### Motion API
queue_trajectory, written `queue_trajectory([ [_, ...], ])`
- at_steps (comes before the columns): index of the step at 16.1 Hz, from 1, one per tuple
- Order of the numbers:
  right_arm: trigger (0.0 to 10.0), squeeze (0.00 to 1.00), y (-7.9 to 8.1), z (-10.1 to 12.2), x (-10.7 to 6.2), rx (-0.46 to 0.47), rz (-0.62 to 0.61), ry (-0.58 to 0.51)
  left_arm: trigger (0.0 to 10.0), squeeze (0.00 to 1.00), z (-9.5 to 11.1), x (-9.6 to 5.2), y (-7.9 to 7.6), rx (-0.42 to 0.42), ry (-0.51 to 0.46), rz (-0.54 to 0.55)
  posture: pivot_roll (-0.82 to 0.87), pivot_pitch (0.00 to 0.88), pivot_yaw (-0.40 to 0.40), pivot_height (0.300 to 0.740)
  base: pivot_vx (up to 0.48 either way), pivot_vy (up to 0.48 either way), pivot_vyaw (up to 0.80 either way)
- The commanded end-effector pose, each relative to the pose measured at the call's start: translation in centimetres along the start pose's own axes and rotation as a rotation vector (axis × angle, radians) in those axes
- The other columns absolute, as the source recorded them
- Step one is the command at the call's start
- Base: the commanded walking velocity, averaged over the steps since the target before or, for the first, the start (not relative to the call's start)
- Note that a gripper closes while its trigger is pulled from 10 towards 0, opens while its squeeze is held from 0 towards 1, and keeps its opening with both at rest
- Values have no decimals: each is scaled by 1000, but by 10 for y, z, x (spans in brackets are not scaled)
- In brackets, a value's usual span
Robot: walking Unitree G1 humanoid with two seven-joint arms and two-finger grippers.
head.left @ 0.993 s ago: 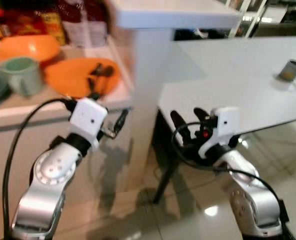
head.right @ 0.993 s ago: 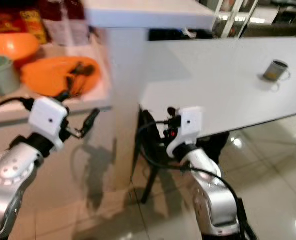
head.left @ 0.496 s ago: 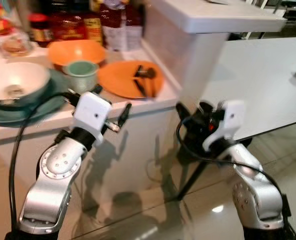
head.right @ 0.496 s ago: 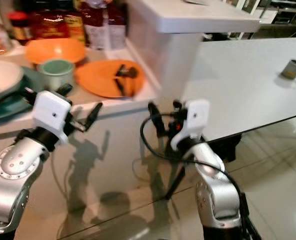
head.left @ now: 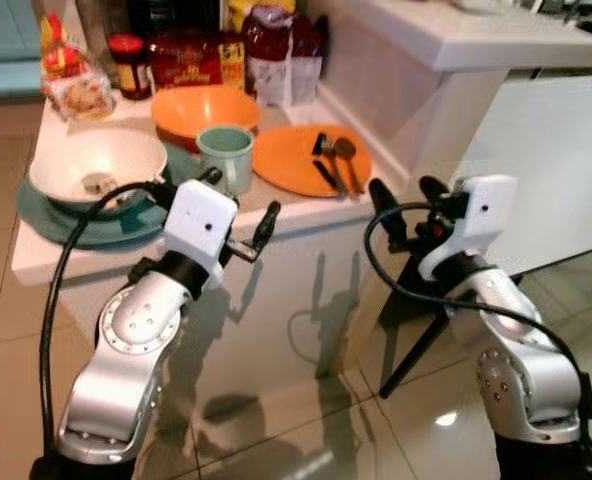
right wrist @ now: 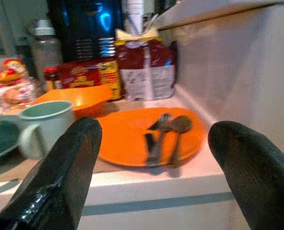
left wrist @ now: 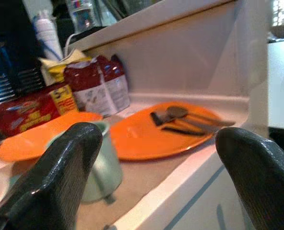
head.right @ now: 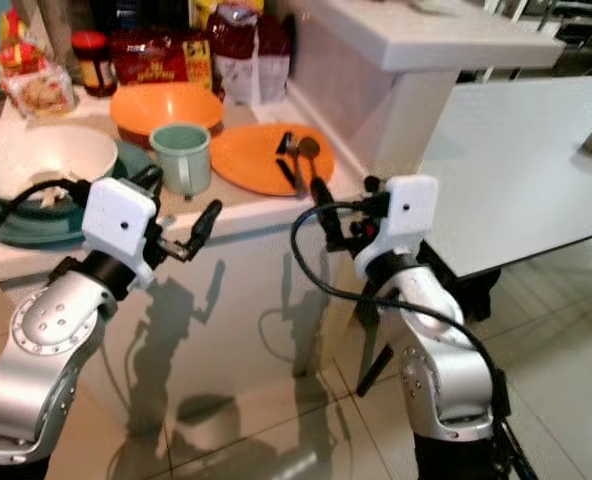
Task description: Setting the table
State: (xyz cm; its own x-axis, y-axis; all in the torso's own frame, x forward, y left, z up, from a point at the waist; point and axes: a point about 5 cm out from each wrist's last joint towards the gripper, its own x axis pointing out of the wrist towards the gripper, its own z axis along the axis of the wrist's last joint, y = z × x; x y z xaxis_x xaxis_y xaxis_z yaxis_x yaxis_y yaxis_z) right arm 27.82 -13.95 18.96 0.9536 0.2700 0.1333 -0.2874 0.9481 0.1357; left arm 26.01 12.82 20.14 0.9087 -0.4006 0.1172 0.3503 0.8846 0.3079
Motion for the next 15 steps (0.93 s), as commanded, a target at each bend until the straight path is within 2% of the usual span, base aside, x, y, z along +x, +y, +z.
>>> queue_trajectory([
  [1, 10000, 0, -11, 3, 0, -9, -50, 8, 10000, 0, 8, 2, -7, -7, -36, -36, 90, 6, -65, 740, 435, 0, 0],
  [3, 10000, 0, -13, 2, 0, -7, -48, 32, 10000, 0, 9, 3, -8, -11, -39, -41, 90, 13, -66, 740, 429, 0, 0],
  [4, 10000, 0, -11, -3, 0, -20, 9, 87, 10000, 0, 9, 3, -8, -11, -39, -43, 90, 13, -66, 740, 431, 0, 0],
  [6, 10000, 0, -10, -5, -1, -29, 39, 113, 10000, 0, 9, 3, -9, -12, -41, -47, 87, 21, -65, 740, 428, 0, 0],
  [7, 10000, 0, -8, -4, -2, -82, 88, 139, 10000, 0, 10, 4, -8, -12, -44, -47, 86, 24, -65, 740, 428, 0, 0],
  [9, 10000, 0, -10, -2, -1, -76, 51, 129, 10000, 0, 12, 4, -8, -15, -50, -56, 86, 25, -68, 740, 433, 0, 800],
  [11, 10000, 0, -11, -3, 0, -63, 29, 148, 10000, 0, 18, 2, -14, -25, -86, -105, 87, 31, -66, 740, 379, 0, 266],
  [13, 10000, 0, -8, -4, -1, -73, 58, 165, 10000, 0, 22, 2, -17, -46, -109, -140, 86, 33, -64, 740, 0, 0, 0],
  [15, 10000, 0, -4, -2, 0, -67, 88, 167, 10000, 0, 28, 4, -16, -24, -135, -144, 85, 33, -65, 740, 0, 0, 0],
])
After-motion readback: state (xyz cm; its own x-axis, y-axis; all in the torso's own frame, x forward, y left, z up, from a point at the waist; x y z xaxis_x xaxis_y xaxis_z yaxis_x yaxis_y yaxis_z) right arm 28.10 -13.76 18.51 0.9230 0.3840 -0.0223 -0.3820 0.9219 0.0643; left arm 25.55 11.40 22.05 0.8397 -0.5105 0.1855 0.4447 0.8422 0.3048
